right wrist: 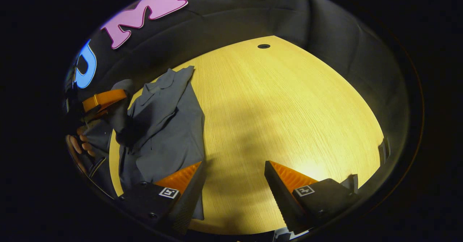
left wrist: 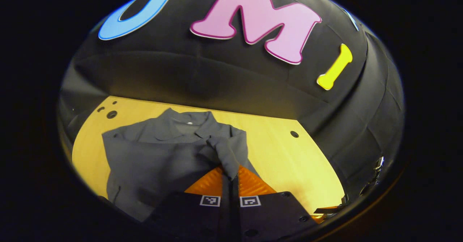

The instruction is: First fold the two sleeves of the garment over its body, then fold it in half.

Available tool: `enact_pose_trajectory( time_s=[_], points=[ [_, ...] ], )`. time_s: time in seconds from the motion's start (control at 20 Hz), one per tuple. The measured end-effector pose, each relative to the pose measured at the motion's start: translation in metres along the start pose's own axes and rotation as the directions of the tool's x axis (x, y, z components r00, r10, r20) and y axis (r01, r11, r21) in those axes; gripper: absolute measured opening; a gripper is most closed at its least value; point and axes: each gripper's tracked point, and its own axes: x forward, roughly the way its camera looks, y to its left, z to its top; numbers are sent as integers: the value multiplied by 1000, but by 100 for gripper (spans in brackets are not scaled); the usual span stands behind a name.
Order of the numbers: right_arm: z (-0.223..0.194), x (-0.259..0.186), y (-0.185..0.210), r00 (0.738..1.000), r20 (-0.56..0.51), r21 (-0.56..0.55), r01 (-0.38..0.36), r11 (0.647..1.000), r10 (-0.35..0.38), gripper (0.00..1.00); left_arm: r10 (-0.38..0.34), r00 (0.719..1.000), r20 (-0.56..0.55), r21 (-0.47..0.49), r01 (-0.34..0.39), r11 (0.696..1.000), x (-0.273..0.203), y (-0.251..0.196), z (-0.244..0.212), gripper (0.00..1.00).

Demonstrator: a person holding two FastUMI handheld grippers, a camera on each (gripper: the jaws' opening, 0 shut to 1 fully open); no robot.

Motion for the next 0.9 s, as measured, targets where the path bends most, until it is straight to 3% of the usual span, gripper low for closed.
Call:
enact_pose_trajectory(
  time_s=[0.45,0.6,0.7,0.85,0.9],
  points=[
    [1,1,0,999,-8,20,-36,999,36,99,-46,994,-101,55,52,997,48,-31,-30,7],
    [1,2,7,999,-13,18,-51,999,51,99,-77,994,-76,63,82,995,43,-33,-25,31],
    [2,2,16,997,-10,27,-70,997,70,99,-102,993,-61,54,105,993,30,-32,-23,57],
    [0,3,32,995,-22,36,-101,994,102,99,-100,995,-29,24,100,995,0,-18,-27,68],
    [-1,3,37,993,-25,32,-111,993,112,99,-80,997,-20,29,81,996,-12,-8,-30,82]
  ],
)
